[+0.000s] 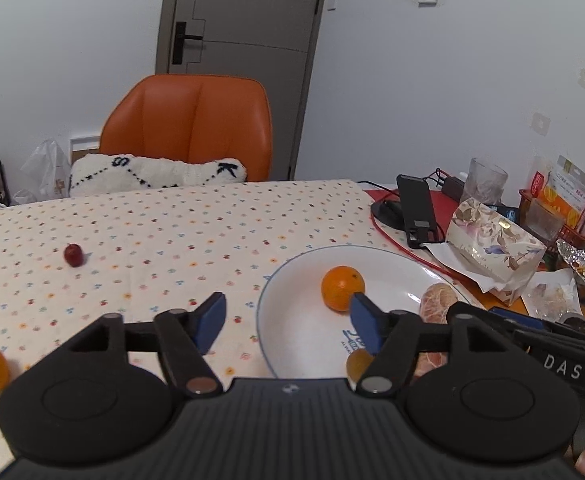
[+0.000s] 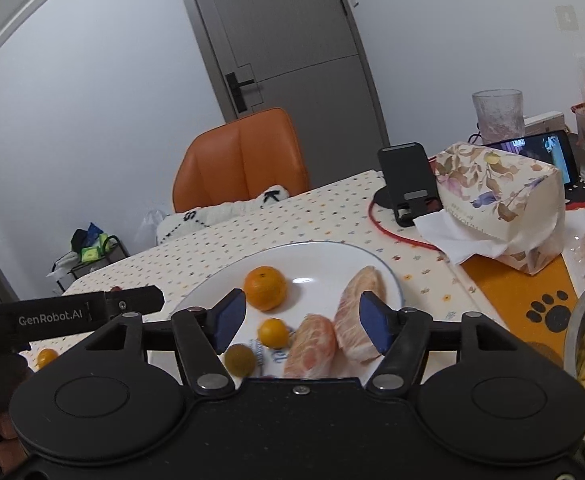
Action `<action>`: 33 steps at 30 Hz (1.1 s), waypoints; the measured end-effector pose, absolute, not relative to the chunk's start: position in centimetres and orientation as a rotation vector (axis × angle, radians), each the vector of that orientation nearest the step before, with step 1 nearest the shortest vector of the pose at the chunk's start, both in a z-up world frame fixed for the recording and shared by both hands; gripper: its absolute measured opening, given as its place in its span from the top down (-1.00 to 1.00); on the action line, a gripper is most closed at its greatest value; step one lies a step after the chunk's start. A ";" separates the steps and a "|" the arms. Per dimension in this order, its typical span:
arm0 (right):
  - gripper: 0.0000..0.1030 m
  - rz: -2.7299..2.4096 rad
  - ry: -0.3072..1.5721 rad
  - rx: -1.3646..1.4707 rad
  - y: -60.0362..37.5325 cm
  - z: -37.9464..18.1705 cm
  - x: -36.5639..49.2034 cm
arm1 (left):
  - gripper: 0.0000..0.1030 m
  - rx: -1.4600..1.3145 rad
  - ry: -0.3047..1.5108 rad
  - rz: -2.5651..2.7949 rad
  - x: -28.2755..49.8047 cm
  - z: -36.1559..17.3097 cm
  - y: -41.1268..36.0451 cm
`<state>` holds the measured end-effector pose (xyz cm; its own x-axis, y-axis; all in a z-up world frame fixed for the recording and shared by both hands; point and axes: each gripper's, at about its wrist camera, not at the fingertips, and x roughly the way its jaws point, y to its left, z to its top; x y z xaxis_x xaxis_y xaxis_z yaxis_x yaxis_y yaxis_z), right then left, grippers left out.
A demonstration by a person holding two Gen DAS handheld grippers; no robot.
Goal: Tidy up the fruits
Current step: 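Move both open tools back over the loose fruit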
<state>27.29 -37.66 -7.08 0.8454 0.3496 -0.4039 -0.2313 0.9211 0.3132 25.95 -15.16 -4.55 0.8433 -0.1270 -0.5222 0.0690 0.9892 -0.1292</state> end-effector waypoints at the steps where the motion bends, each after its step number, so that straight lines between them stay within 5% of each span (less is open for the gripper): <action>1: -0.23 0.313 0.471 0.257 -37.5 -6.9 27.0 | -0.38 -0.108 0.550 -0.101 25.6 -4.4 -15.0; 12: -0.38 0.344 0.456 0.269 -35.8 -5.8 24.8 | -0.58 -0.137 0.535 -0.020 22.6 -3.2 -11.5; 23: -0.99 0.351 0.402 0.263 -33.6 -4.3 22.8 | -0.68 -0.165 0.507 0.041 20.0 -2.3 -7.9; 33: -1.00 0.389 0.413 0.259 -31.1 -3.8 21.8 | -0.76 -0.190 0.487 0.108 17.9 -1.8 -3.8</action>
